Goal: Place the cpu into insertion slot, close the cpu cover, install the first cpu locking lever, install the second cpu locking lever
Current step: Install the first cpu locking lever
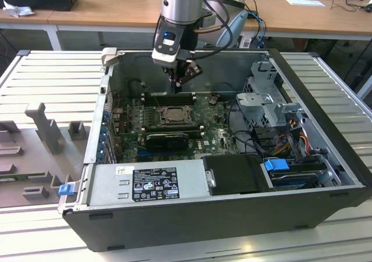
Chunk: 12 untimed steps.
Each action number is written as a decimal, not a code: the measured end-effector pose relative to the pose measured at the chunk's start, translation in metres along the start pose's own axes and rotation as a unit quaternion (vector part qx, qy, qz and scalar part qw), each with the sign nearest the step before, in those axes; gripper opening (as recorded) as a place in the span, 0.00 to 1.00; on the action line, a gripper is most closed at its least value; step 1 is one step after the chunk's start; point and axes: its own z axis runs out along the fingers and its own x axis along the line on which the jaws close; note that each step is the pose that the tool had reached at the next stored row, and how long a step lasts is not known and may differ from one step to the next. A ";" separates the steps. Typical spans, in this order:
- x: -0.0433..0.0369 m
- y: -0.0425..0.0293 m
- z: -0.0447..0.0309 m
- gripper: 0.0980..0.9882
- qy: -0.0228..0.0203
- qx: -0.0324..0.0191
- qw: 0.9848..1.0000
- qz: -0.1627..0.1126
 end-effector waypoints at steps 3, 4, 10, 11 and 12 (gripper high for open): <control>0.0000 0.0000 0.0000 0.01 0.000 0.000 1.000 -0.006; 0.0000 0.0000 0.0000 0.01 0.000 0.000 1.000 -0.007; 0.0000 0.0000 0.0000 0.01 0.000 0.000 1.000 -0.021; 0.0000 0.0000 0.0000 0.01 0.000 0.000 1.000 -0.022; 0.0000 0.0000 0.0000 0.01 0.000 0.000 1.000 -0.025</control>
